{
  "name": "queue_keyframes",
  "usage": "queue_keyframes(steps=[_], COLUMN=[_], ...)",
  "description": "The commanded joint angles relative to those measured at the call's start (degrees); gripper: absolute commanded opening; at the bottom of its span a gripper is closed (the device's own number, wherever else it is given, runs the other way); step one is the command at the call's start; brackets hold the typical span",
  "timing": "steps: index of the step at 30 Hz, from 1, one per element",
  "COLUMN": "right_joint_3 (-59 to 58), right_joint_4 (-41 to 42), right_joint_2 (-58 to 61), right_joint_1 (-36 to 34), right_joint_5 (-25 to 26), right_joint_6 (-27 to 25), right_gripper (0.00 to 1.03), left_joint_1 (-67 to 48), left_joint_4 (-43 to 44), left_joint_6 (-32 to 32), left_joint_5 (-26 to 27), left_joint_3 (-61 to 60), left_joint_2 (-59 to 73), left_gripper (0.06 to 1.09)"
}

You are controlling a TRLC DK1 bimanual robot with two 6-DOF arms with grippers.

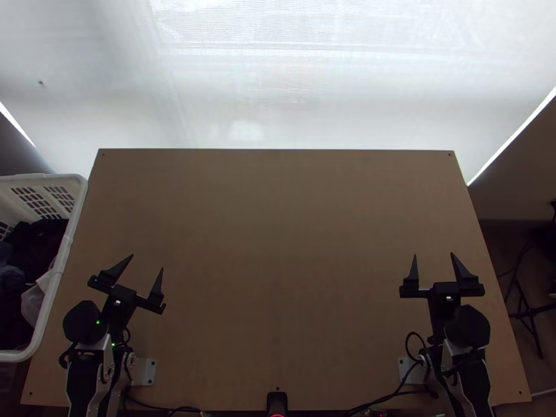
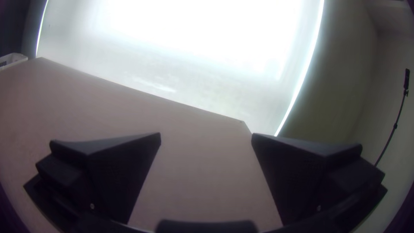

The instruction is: Fold the t-shirt

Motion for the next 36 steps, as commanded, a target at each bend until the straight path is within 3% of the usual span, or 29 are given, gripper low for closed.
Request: queue_keyframes(steps=[1,24,27,36], right_joint_3=[0.02,0.02,0.02,0.02], right_joint_4=[0.0,0.0,0.0,0.0], right_joint_2=[0.08,-0.01,-0.01,-0.01], right_joint_1=[0.0,0.0,0.0,0.44], right_joint_5=[0.01,0.01,0.01,0.01], right_joint_6=[-0.12,-0.12,-0.2,-0.12], right_gripper=[0.98,0.98,0.98,0.98], left_joint_1=[0.0,0.0,-1.23,-5.19], left_joint_4=[0.02,0.02,-0.6,-0.51], left_joint_6=[0.01,0.01,-0.08,-2.01], left_joint_5=[0.01,0.01,5.9,6.78], left_joint_3=[0.01,0.01,0.1,0.1], left_joint_2=[0.01,0.01,0.01,0.01], left_gripper=[1.04,1.04,1.04,1.04])
